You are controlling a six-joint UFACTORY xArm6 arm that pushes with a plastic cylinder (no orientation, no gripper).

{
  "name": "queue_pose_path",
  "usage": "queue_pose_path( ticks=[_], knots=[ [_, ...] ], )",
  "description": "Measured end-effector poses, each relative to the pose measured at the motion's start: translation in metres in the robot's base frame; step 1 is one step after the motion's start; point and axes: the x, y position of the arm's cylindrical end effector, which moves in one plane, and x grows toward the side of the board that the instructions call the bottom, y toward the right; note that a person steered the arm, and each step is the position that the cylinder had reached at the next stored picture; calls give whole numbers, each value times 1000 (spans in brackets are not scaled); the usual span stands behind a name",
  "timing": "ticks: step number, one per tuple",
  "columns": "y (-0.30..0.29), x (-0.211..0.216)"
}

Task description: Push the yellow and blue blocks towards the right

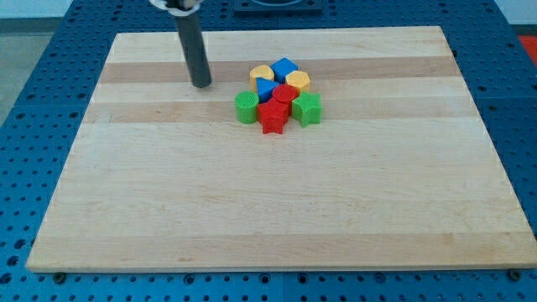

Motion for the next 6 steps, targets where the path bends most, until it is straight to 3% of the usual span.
queue_pose_path(
  ticks=[4, 6],
  knots=[
    [146, 18],
    [157, 18]
  ],
)
